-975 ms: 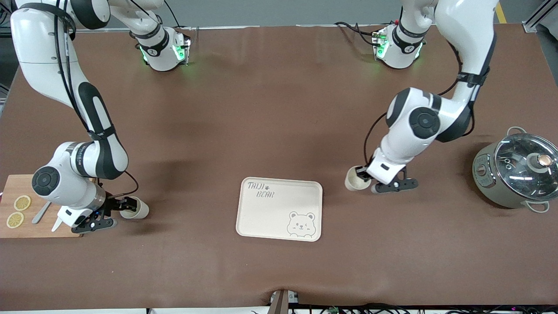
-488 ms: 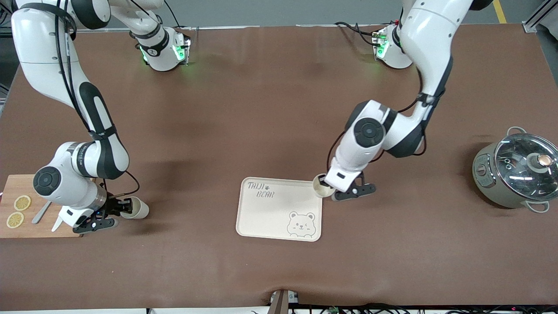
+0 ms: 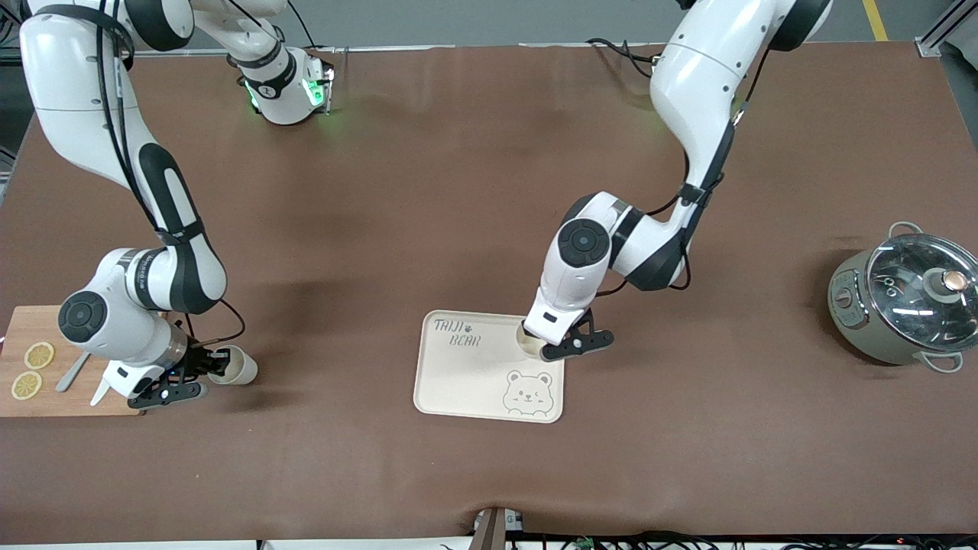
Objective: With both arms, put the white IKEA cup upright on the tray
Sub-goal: 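Carry the cup over the tray with the left gripper while the right gripper lifts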
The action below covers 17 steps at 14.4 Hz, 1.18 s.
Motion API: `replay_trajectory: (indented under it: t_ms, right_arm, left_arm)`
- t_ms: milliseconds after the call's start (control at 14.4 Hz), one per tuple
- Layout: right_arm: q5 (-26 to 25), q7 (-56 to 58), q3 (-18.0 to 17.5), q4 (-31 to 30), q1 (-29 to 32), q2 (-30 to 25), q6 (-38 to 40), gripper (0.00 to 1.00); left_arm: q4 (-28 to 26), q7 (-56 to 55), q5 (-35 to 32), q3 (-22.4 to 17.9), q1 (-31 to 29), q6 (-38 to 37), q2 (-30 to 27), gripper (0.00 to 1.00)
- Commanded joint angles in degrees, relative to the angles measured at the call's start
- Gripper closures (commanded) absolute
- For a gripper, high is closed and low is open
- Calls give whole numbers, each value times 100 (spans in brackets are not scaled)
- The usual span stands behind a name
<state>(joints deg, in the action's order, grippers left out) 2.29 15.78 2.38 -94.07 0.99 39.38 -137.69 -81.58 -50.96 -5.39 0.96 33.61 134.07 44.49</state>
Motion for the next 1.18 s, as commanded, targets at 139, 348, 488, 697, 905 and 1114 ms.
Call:
replay_trajectory:
  t_ms: [139,348,488,697,905,1114]
  right_arm:
    - [70,74,26,-68,-38,-1,-74,100]
    - [79,39,26,-33,-64,-10,-48,100]
    - [97,-5,-44,-15,-64,-36,14,100]
    - [105,-338,-185,212,-55,-71,477,100]
    - [614,-629,-317,616,-73,-98,1093,100]
    - [712,-1075,-352,907,-221,-176,1533,100]
  left_arm:
    - [388,-108,-103,-123,84,-118,298,100]
    - [388,-151,-103,-123,84,-101,315,100]
    - [371,-152,-112,-123,84,-100,315,100]
    - [353,-151,-155,-123,84,-83,315,73]
    - [344,-143,-208,-123,84,-48,333,15]
    - [344,-160,-269,-123,119,-30,307,0]
